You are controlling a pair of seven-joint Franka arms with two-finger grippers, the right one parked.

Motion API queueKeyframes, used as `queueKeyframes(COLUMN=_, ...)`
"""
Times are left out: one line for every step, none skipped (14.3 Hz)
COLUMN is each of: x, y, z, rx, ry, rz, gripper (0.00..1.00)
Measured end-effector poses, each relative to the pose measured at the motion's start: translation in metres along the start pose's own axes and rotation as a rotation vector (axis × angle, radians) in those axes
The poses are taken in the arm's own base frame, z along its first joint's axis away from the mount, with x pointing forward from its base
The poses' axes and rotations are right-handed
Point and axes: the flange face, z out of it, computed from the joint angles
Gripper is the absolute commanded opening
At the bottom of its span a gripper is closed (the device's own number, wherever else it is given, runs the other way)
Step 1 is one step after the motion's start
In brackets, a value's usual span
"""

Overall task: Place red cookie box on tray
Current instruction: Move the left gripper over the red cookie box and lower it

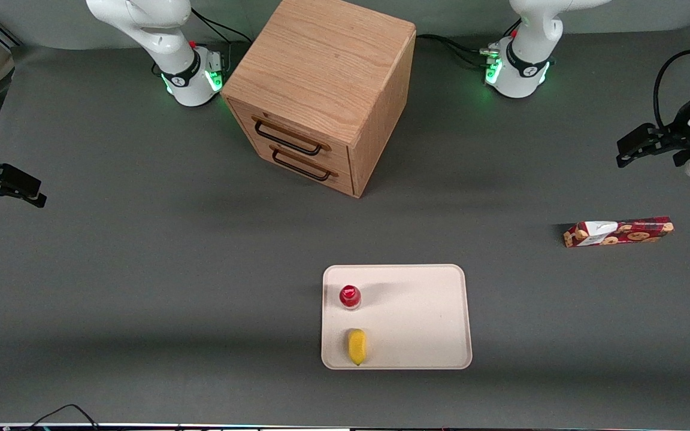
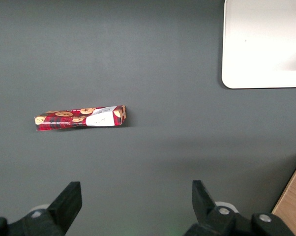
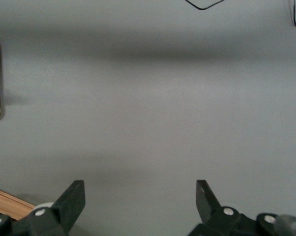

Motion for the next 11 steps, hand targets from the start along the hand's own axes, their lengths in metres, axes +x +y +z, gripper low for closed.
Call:
queueKeyframes(x=-0.001, y=0.0, z=-0.001, rx=0.0, ry=-0.003, rz=0.0, gripper=1.0)
queueKeyframes(x=-0.001, y=0.0, z=0.0, rx=0.0, ry=-0.008, rz=-0.001, gripper=1.0)
queueKeyframes(x=-0.002, y=0.0, z=0.0, rx=0.0, ry=-0.014, rz=-0.001, gripper=1.0)
queueKeyframes(x=-0.002, y=0.0, z=0.001, rx=0.0, ry=-0.017, rz=-0.001, gripper=1.0)
queueKeyframes(x=-0.001, y=-0.001, z=0.003, rx=0.0, ry=-0.02, rz=0.001, gripper=1.0)
queueKeyframes(x=0.002, y=-0.005, z=0.006, rx=-0.002, ry=-0.019, rz=0.0, gripper=1.0)
queueKeyframes(x=0.008, y=-0.013, z=0.01, rx=-0.005, ry=-0.004, rz=-0.001, gripper=1.0)
queueKeyframes(x=0.017, y=-0.024, z=0.017, rx=-0.007, ry=0.017, rz=0.01, gripper=1.0)
queueKeyframes(x=0.027, y=-0.038, z=0.028, rx=-0.007, ry=0.026, rz=0.051, gripper=1.0)
queueKeyframes(x=0.035, y=-0.052, z=0.042, rx=-0.008, ry=0.021, rz=0.106, gripper=1.0)
queueKeyframes(x=0.043, y=-0.067, z=0.058, rx=-0.007, ry=0.008, rz=0.167, gripper=1.0)
